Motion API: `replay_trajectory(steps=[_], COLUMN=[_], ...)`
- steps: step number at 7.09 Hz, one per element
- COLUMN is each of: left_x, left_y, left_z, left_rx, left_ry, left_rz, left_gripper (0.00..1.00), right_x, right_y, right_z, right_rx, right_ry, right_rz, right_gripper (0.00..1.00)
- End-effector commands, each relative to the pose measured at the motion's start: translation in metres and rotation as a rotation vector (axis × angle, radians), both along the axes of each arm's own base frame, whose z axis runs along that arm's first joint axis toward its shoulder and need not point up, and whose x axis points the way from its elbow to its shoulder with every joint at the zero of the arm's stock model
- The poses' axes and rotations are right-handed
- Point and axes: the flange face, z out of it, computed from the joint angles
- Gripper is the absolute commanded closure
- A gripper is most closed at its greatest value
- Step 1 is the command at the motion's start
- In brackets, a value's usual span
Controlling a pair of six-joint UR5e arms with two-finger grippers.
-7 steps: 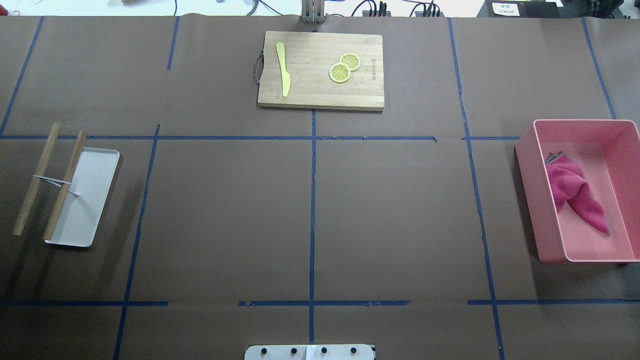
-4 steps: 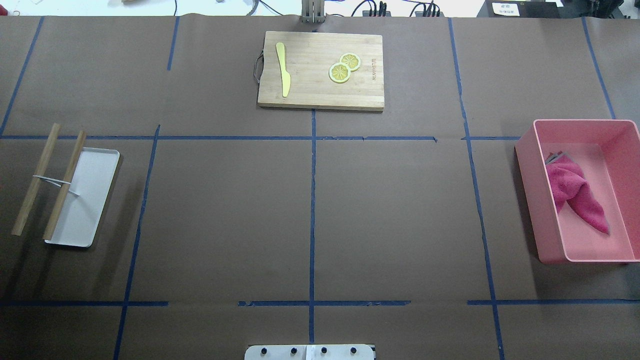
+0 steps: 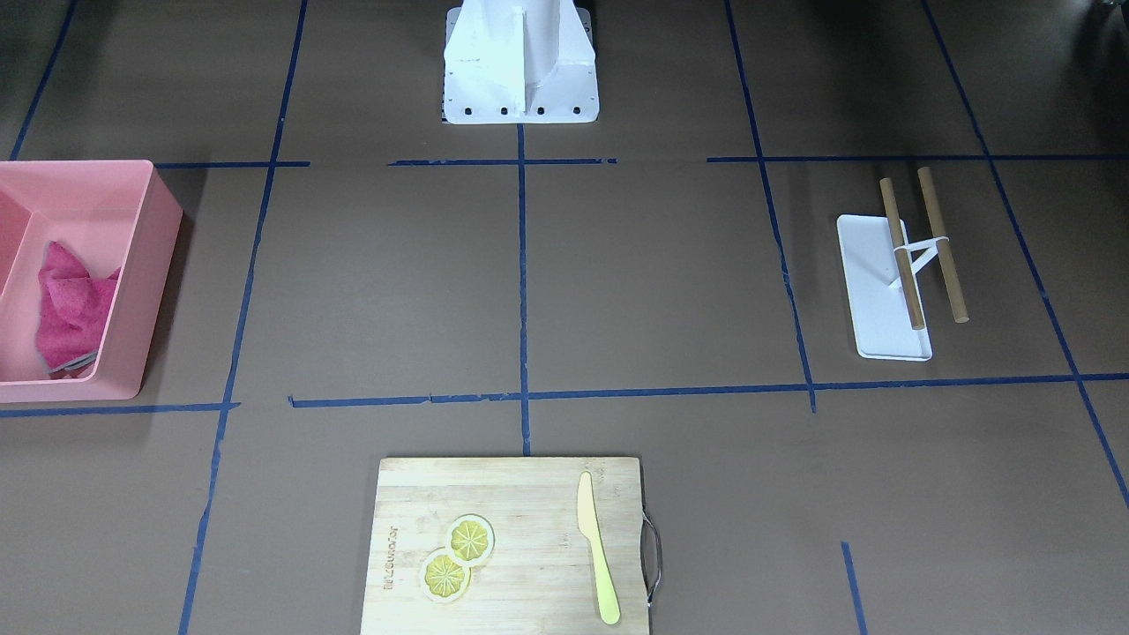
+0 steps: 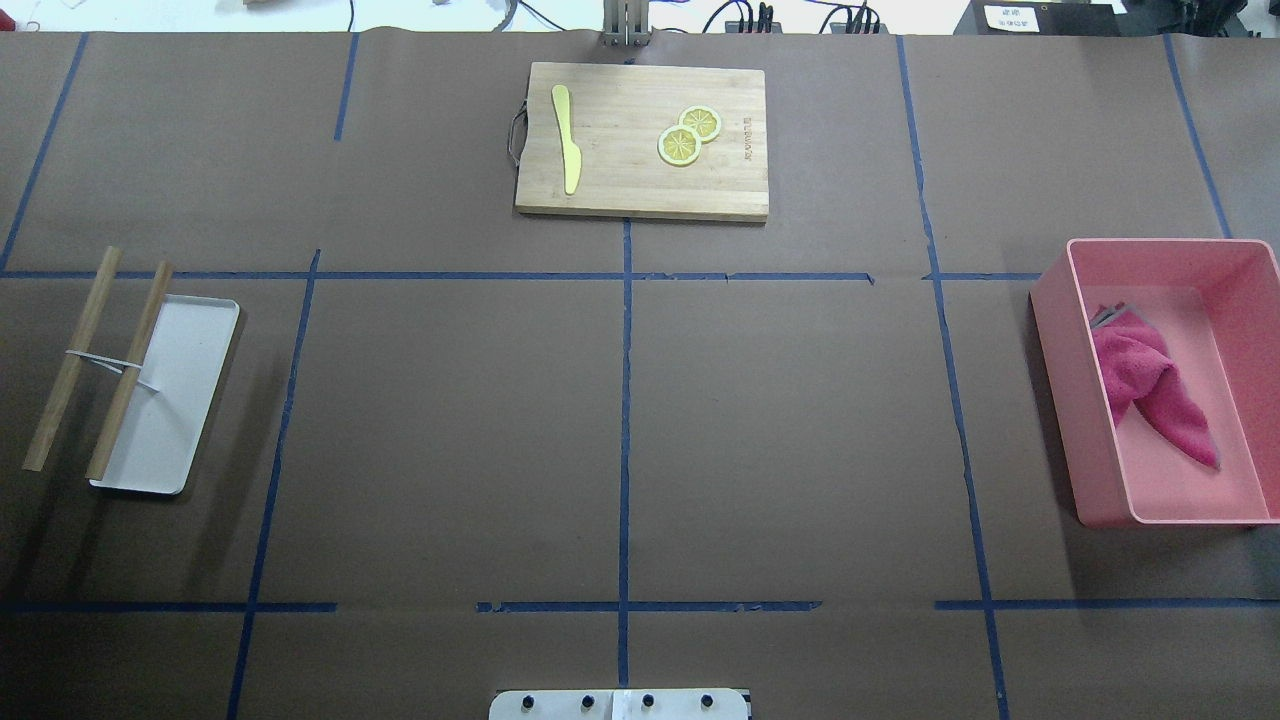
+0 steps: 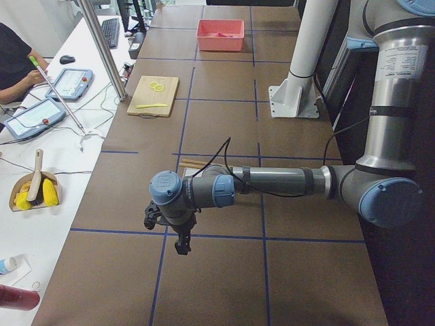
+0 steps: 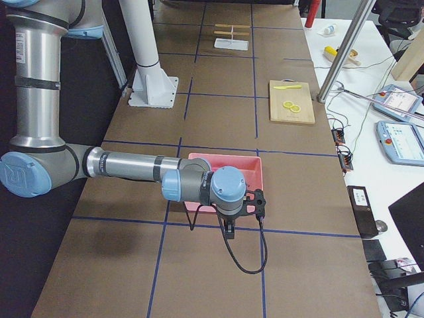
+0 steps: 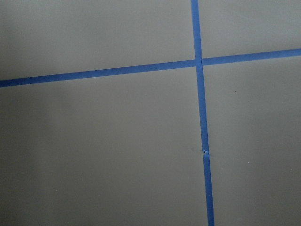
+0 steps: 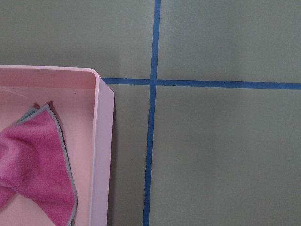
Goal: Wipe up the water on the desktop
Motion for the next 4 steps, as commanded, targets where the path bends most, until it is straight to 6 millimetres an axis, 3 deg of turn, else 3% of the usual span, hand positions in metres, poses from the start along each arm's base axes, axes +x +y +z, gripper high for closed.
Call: replay_trajectory(steps=[1,4], left_x=[0.0000,0.0001], left_y=[-0.0005,-0.0008], left_z=[-0.0007,-0.0022], left_rx=[-0.008,-0.022], left_ry=[-0.001,-0.004], left_rz=[-0.011,-0.030], left_gripper=[0.00,0.00], right_x=[0.0001,0.0001], right_y=[-0.0005,0.0004], right_z=[0.0010,0.0024], right_rx=[-0.001,-0.004], right_ry=[0.001,0.001], right_rz=[-0.001,-0.001], right_gripper=[0.00,0.00])
